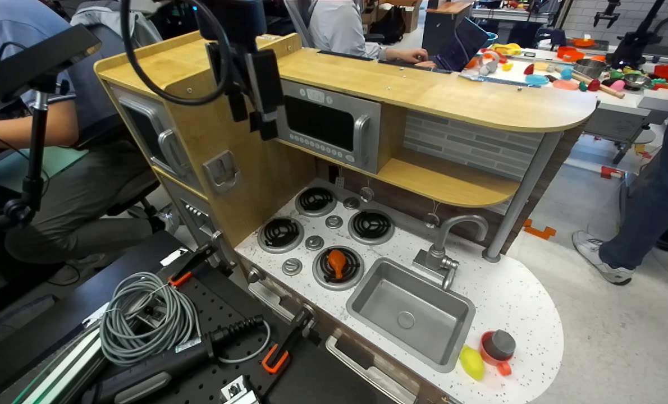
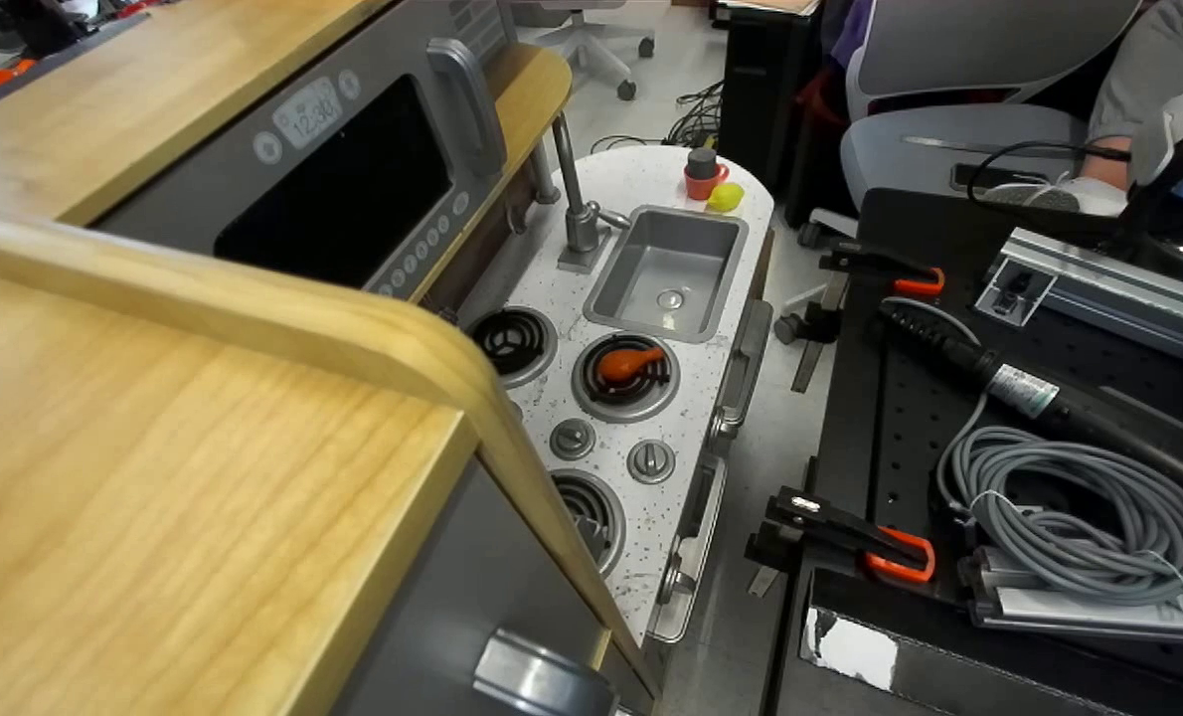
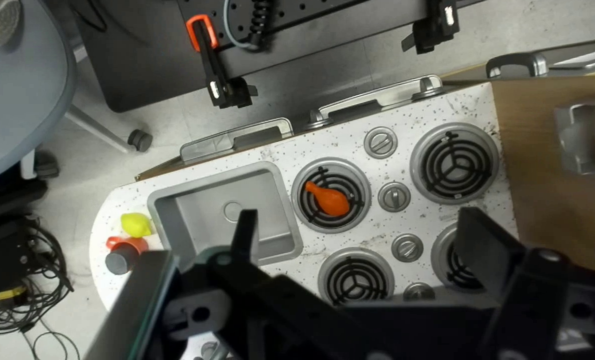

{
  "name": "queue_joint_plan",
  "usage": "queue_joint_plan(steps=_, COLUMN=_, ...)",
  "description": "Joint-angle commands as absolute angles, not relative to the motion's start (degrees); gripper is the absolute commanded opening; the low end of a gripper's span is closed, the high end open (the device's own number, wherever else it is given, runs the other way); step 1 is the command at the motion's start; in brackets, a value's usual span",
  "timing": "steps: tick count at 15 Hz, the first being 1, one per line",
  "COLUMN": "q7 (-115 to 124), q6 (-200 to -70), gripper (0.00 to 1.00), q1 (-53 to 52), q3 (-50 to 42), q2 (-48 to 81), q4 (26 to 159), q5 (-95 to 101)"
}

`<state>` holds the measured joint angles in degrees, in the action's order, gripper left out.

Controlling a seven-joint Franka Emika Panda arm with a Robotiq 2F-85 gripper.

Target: Remove the grey cylinder from the orange mug

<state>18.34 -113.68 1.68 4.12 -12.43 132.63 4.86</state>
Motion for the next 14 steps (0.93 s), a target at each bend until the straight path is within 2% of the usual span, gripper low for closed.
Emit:
queue_joint_plan(steps=1, q7=12.32, q6=-118.39, gripper=1.0, q1=4.32, q3=-0.81, q2=-9.76, q4=132.46, q5=5.08)
queue_joint_plan(steps=7, q7=-0.65, q6=-125.68, gripper=1.0, q1=9.81, q3=-9.44, q2=-2.01, q4=130.31, q5=4.14)
queue_joint_plan(steps=14, q7=-7.22, q6=-136.44, gripper=1.0, q1=15.0, q3=-14.43, q2=12.33, q4=126.09, q5=2.52)
